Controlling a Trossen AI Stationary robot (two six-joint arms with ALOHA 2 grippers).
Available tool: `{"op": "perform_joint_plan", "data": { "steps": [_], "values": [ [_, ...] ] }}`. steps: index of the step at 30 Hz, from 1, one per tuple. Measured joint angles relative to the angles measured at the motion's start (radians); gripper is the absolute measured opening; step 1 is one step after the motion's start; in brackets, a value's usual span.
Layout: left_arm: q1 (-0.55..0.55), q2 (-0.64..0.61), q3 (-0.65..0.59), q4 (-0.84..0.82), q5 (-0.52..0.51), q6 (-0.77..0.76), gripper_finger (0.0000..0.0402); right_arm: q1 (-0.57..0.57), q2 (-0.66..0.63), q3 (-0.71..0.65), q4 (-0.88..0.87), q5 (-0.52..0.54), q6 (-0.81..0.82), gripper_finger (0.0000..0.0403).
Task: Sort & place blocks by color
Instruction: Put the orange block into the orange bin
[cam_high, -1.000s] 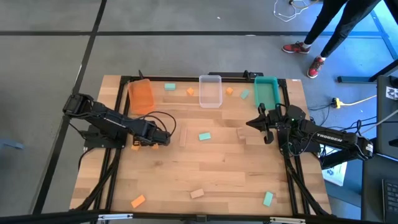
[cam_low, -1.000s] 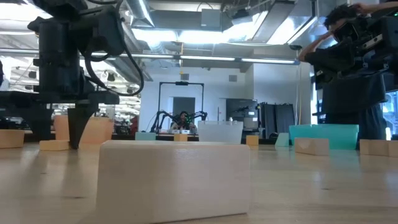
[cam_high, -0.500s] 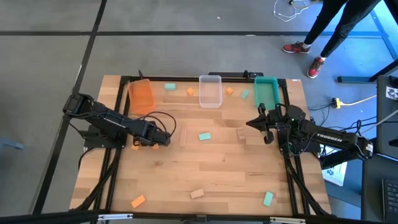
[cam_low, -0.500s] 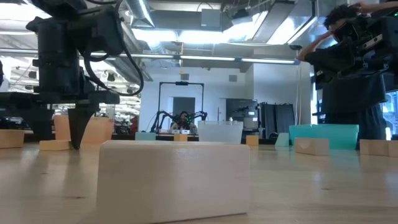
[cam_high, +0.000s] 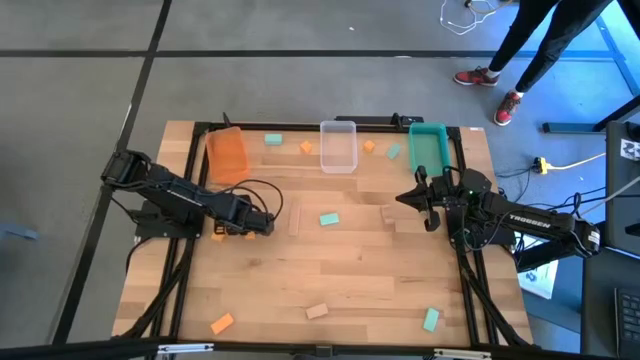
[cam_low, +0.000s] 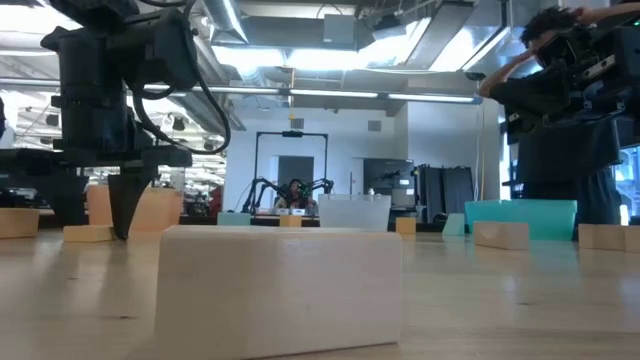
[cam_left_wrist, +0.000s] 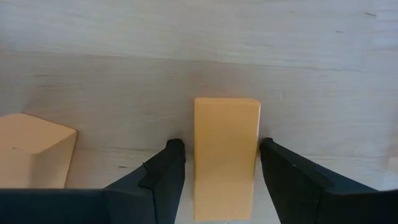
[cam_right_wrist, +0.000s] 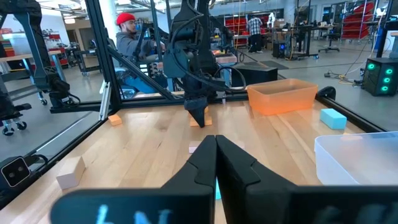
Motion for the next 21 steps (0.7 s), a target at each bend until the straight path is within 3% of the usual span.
{"op": "perform_joint_plan", "data": {
  "steps": [9,21],
  "values": [
    [-0.001,0.0,-0.001,-0.004,-0.031,0.085,0.0124,0.0,0.0,0.0,0.0,0.0,0.0,0.0008],
    [-0.006,0.005,0.075,-0.018,-0.069,0.302,0.0124,0.0,0.0,0.0,0.0,0.0,0.0,0.0008]
  ]
}}
